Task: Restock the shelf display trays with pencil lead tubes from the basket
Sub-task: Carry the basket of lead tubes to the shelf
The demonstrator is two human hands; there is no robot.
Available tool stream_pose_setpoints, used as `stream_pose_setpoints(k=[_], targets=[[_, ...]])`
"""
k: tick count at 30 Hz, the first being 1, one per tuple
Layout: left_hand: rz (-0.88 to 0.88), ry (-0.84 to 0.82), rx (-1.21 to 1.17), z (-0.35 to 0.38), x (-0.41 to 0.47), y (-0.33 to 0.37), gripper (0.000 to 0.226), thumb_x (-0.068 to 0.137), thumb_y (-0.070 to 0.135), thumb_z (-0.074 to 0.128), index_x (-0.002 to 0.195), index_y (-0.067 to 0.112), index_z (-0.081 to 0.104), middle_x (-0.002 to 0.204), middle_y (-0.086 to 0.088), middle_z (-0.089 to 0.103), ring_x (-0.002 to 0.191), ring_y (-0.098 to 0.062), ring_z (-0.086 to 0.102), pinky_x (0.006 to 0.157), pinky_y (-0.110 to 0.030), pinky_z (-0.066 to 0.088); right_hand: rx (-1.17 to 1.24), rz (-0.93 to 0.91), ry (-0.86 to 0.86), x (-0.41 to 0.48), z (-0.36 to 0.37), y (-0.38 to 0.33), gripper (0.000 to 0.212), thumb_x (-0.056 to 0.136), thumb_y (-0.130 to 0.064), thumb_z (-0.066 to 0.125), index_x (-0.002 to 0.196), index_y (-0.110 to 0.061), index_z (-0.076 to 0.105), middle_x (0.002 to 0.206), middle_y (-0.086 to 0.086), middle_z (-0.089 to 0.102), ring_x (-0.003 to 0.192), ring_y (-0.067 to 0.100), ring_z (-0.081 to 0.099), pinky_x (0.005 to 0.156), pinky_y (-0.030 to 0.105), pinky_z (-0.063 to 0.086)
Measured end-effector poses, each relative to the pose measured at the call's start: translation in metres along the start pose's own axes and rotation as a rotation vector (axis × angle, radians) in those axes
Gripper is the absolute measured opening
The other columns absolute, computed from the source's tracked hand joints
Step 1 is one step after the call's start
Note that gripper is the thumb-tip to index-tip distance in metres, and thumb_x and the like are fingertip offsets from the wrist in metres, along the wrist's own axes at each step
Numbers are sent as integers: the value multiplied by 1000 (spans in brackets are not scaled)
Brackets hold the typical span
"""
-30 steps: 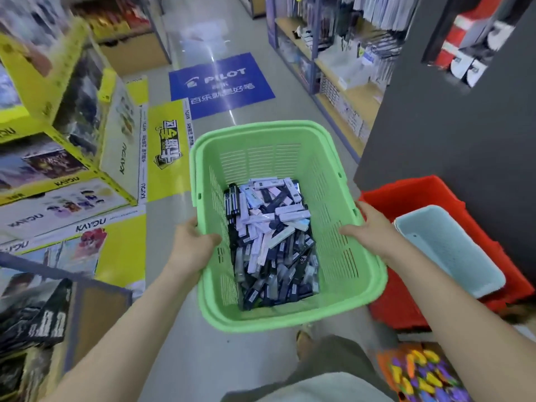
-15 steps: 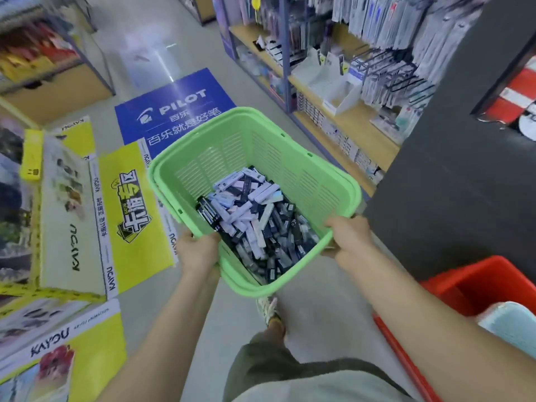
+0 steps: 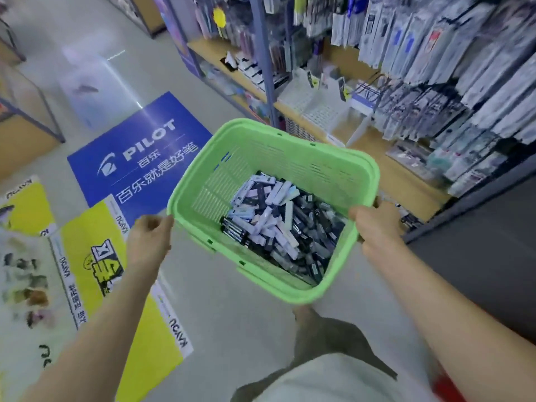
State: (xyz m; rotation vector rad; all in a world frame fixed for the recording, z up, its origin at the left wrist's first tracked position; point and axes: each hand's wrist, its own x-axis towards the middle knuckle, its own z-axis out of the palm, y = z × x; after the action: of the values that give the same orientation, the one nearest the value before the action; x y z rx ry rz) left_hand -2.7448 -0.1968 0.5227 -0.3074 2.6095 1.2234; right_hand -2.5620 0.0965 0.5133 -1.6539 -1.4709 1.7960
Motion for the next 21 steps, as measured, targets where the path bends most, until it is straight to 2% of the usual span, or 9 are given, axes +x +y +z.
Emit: stream_pose_setpoints(k=[2, 4, 7, 9, 10, 12, 15, 18, 21], targets=[[97, -115, 160, 31, 79, 37, 49, 86, 37, 63, 128, 15, 50, 122, -9, 58, 108, -30, 58, 93, -45, 46, -43, -19, 16, 38, 29, -24, 22, 83, 8, 60, 82, -14, 57, 77, 6, 58, 65, 18, 52, 57, 28, 42], [89, -310, 180, 74, 150, 69, 59, 91, 23, 64, 142, 11, 36, 123, -4, 50, 109, -26, 55, 92, -35, 45, -83, -29, 34, 71, 55, -47, 22, 83, 4, 62, 87, -17, 59, 72, 3, 56, 60, 16, 48, 55, 26, 38], [74, -442, 208, 126, 246, 101, 50, 80, 23, 72, 123, 6, 55, 112, -13, 65, 86, -29, 63, 78, -32, 53, -110, 10, 69, 125, 92, -77, 30, 79, 8, 64, 83, -22, 61, 84, 9, 66, 71, 22, 57, 68, 32, 49], [126, -429, 312, 155, 300, 115, 45, 74, 27, 69, 113, 7, 61, 104, -19, 67, 91, -35, 65, 83, -44, 53, -123, 51, 131, 162, 115, -91, 27, 79, 6, 66, 77, -21, 63, 91, 13, 70, 77, 25, 61, 80, 45, 56], [161, -434, 380, 168, 322, 124, 34, 80, 20, 64, 111, 6, 62, 100, -19, 67, 92, -35, 64, 81, -42, 52, -123, 68, 165, 180, 126, -94, 20, 82, 4, 66, 81, -15, 68, 90, 14, 71, 77, 25, 62, 82, 49, 56], [241, -473, 511, 196, 363, 140, 21, 89, 8, 52, 107, 3, 62, 92, -15, 63, 87, -33, 61, 72, -34, 44, -140, 95, 253, 216, 153, -95, 13, 88, 2, 60, 98, 1, 68, 87, 18, 69, 73, 23, 57, 74, 43, 56], [313, -563, 678, 242, 431, 155, 13, 90, 7, 49, 98, 7, 58, 89, -15, 60, 82, -31, 56, 68, -33, 39, -128, 124, 389, 271, 204, -81, 16, 90, -2, 56, 102, 4, 65, 84, 18, 64, 71, 21, 52, 64, 28, 40], [373, -633, 816, 296, 509, 165, 3, 91, 9, 49, 94, 9, 49, 85, -12, 54, 78, -29, 51, 65, -35, 36, -141, 204, 506, 329, 257, -60, 9, 90, -4, 58, 93, -3, 66, 81, 15, 64, 69, 23, 54, 62, 30, 41], [434, -698, 898, 354, 588, 171, 11, 90, 11, 49, 98, 6, 53, 87, -17, 60, 83, -37, 60, 66, -39, 46, -135, 268, 581, 394, 301, -34, 11, 89, -5, 60, 98, -3, 67, 81, 13, 66, 69, 28, 59, 61, 35, 48]])
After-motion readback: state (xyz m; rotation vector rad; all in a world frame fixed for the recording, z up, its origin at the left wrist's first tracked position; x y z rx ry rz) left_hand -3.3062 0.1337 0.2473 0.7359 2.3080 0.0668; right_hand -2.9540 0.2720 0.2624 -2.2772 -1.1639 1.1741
